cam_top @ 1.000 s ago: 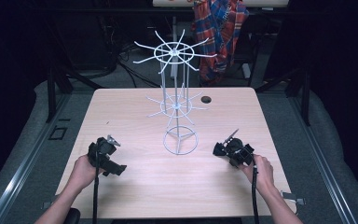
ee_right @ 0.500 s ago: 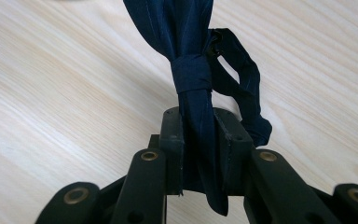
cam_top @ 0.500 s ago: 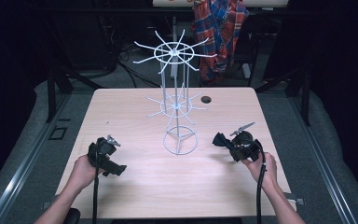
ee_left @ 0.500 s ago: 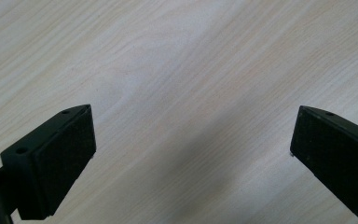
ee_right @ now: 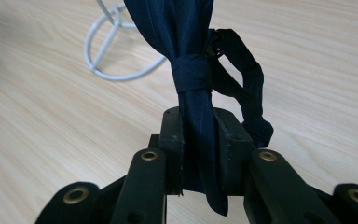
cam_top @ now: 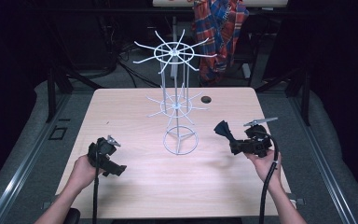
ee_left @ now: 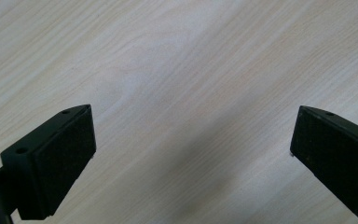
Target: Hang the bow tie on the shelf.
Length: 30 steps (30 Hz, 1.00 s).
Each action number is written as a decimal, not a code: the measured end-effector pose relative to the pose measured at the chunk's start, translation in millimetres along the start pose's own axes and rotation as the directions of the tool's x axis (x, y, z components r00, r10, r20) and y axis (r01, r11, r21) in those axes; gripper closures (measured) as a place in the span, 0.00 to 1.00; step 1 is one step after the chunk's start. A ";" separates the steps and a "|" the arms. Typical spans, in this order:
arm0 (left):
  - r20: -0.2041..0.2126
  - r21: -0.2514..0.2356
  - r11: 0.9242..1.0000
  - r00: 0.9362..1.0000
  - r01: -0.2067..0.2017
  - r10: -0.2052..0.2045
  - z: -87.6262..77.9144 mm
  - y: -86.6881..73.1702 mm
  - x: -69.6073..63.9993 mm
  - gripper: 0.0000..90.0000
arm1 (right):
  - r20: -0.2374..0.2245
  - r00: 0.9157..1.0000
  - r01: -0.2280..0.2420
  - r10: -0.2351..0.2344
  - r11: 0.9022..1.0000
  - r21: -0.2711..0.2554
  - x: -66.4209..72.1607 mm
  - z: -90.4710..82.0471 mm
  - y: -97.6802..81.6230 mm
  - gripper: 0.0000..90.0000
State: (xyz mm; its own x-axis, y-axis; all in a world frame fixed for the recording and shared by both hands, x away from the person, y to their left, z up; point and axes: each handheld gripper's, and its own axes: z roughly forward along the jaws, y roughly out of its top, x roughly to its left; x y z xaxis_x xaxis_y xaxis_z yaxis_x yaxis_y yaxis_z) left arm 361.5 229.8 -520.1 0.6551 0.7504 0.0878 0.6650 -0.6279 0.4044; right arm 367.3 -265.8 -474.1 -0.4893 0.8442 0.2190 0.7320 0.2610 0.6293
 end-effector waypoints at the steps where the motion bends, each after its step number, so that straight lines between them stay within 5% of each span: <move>1: -0.001 0.001 1.000 1.000 0.000 0.000 -0.1 -0.1 0.1 0.00 | -0.023 1.000 -0.015 0.014 1.000 -0.023 1.3 -4.0 1.4 0.83; 30: -0.004 0.008 1.000 1.000 0.012 -0.011 0.4 -1.4 1.4 0.00 | -0.094 0.995 -0.053 0.036 0.981 -0.186 13.9 -26.0 27.9 0.83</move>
State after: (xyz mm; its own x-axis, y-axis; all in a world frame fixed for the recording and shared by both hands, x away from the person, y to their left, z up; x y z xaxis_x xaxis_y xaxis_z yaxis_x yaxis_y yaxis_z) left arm 361.7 231.6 -520.9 0.6460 0.7584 0.0869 0.6752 -0.6208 0.3985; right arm 368.6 -258.9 -434.1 -0.5046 0.8054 0.3108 0.6563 0.1240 0.7442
